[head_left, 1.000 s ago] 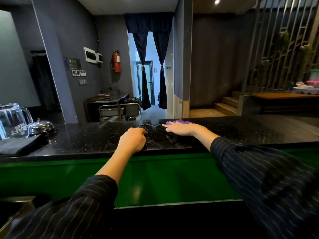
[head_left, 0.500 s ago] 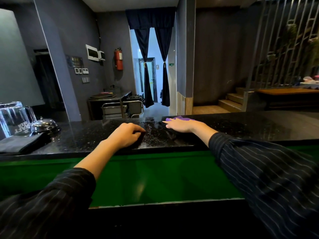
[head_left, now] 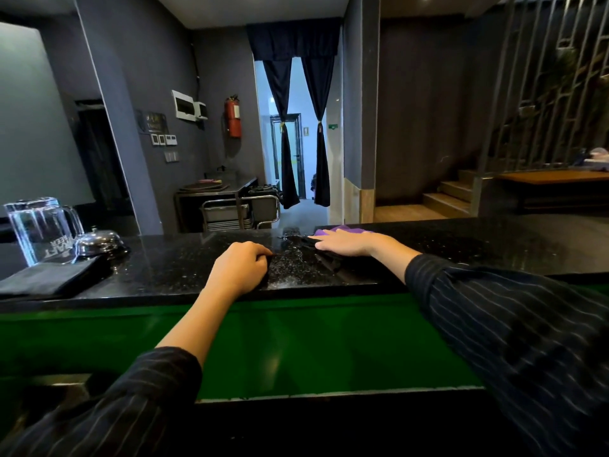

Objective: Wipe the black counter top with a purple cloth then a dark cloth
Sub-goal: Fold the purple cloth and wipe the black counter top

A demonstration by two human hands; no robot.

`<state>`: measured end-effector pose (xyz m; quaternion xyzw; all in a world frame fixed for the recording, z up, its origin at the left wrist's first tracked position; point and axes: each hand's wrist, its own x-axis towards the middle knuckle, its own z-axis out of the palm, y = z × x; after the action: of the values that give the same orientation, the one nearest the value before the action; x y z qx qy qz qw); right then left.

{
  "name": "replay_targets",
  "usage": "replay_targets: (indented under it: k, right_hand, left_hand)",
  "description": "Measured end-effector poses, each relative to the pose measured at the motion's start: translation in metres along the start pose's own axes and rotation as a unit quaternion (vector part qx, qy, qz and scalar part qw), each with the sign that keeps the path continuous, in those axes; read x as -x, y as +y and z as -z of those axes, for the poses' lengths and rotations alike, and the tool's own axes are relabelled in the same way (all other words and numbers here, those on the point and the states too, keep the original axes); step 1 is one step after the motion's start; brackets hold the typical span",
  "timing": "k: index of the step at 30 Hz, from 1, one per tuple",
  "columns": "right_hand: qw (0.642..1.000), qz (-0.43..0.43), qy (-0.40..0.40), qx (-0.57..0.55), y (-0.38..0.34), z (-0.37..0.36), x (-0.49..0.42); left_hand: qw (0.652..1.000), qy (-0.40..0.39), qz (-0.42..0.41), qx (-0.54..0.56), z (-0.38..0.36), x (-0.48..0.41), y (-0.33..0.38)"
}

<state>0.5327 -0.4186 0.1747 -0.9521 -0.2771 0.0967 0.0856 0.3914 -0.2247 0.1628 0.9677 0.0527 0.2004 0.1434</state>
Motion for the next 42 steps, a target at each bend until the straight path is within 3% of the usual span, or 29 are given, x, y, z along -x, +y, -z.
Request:
replay_targets:
  k: [5, 9, 13, 17, 22, 26, 33, 39, 42]
  right_hand:
    - [0.996, -0.078, 0.026, 0.014, -0.015, -0.008, -0.038]
    - [0.999, -0.024, 0.010, 0.031, -0.054, -0.013, -0.031]
    - [0.999, 0.042, -0.001, -0.005, -0.054, -0.012, -0.014]
    - [1.000, 0.011, 0.002, 0.016, -0.032, -0.009, -0.027]
    - [0.999, -0.042, 0.019, 0.018, -0.037, -0.015, -0.066]
    - [0.999, 0.030, 0.012, -0.003, -0.053, -0.012, -0.028]
    - [0.993, -0.025, 0.101, 0.047, -0.027, 0.007, -0.011]
    - [0.981, -0.043, 0.079, -0.172, -0.034, 0.021, -0.033]
    - [0.975, -0.052, 0.070, -0.206, -0.041, 0.020, -0.051]
  left_hand:
    - [0.997, 0.048, 0.055, -0.003, 0.000, 0.005, 0.004]
    - [0.989, 0.107, 0.106, 0.004, 0.000, 0.008, 0.000]
    - [0.991, 0.084, 0.101, -0.006, 0.003, 0.007, -0.001]
    - [0.996, 0.042, 0.073, -0.024, 0.010, 0.007, -0.011]
    - [0.995, 0.063, 0.067, -0.044, 0.010, 0.011, -0.007]
    - [0.994, 0.067, 0.080, -0.026, 0.011, 0.015, -0.007]
    - [0.995, 0.064, 0.078, -0.023, 0.010, 0.015, -0.007]
    - [0.994, 0.079, 0.069, -0.039, 0.006, 0.011, -0.010]
    - [0.993, 0.085, 0.067, -0.040, 0.003, 0.008, -0.013]
